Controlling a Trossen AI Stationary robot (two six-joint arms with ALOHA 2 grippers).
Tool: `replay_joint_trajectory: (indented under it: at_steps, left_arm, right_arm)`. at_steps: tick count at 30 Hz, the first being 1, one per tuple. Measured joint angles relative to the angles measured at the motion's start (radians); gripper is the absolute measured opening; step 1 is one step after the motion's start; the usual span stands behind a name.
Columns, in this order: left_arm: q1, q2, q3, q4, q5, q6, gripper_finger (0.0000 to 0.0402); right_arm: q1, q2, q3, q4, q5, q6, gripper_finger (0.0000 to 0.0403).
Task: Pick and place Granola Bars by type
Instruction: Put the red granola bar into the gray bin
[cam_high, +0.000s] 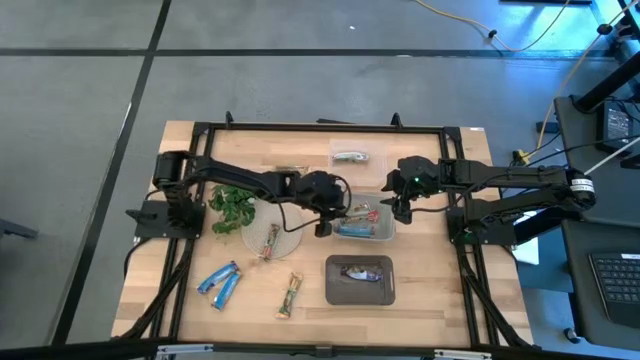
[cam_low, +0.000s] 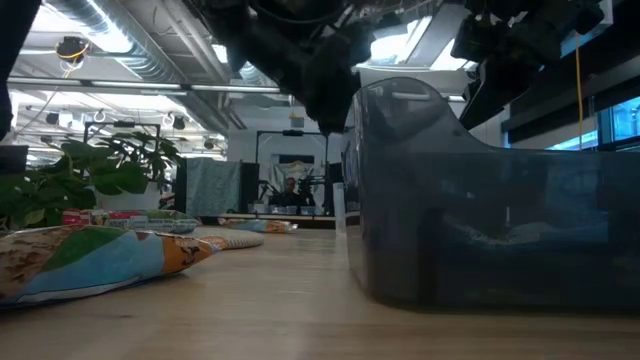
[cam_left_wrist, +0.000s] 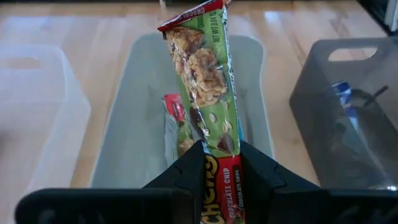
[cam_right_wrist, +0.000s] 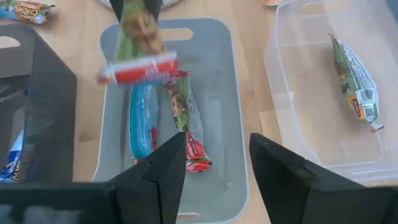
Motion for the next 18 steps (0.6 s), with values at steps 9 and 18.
replay_joint_trajectory:
  at_steps: [9,18]
  left_arm:
    - [0.001,0.067,-0.002,-0.009,-0.013,-0.008,0.0072]
    - [0.001,0.07,-0.001,-0.004,-0.024,-0.008,0.0076]
  right_arm:
    - [0.0,0.0,0.0,-0.01,0.001,0.023,0.0179]
    - [0.0,0.0,0.0,-0.04,0.002,0.023,0.0179]
